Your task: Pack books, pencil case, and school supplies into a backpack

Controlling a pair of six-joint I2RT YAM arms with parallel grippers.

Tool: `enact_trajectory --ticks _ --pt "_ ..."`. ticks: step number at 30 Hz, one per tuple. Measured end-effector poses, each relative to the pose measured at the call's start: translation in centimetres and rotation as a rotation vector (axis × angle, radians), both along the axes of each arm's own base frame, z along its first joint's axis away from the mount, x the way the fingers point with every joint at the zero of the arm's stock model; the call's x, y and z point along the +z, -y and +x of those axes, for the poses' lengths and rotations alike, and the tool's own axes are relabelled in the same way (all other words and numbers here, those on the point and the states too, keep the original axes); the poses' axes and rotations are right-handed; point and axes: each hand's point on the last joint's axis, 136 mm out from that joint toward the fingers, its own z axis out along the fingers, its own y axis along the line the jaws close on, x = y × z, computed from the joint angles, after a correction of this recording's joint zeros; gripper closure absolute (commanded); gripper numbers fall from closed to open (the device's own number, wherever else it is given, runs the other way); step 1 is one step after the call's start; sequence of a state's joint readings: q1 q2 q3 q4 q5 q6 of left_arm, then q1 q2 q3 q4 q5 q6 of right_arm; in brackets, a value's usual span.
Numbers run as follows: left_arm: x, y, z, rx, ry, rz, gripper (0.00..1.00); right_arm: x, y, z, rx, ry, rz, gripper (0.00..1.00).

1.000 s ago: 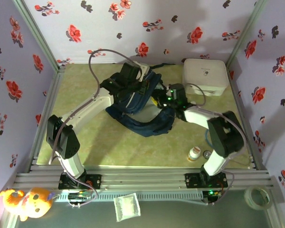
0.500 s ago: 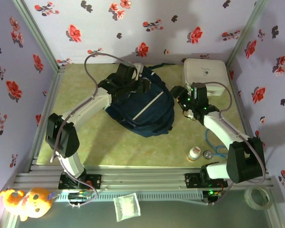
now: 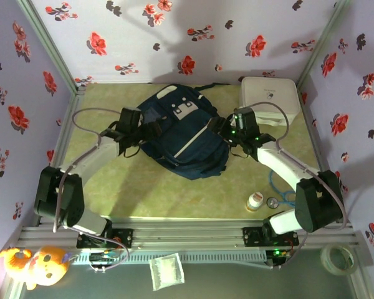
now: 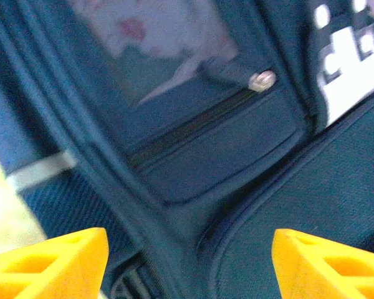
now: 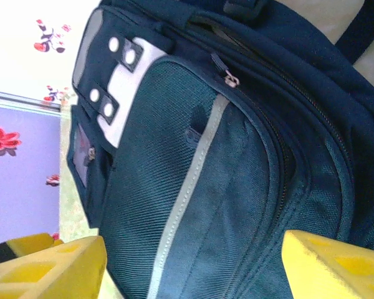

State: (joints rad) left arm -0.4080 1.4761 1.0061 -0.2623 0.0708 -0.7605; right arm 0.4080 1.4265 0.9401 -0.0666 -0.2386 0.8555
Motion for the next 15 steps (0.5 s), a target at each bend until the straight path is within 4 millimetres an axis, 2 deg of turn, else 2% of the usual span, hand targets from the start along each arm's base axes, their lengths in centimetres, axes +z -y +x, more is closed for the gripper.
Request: enact_trajectory --ticks 8,15 --pt "-3.6 -0.3 -2.2 0.073 -0.075 -0.086 0.50 -2.0 -0.8 -0.4 0.027 -0.050 -0.033 0.25" --pt "-4.9 1.1 -1.4 0.069 -0.085 -0.169 0.51 -2.4 -1.3 -0.4 0.038 -0.061 -0.037 0.26"
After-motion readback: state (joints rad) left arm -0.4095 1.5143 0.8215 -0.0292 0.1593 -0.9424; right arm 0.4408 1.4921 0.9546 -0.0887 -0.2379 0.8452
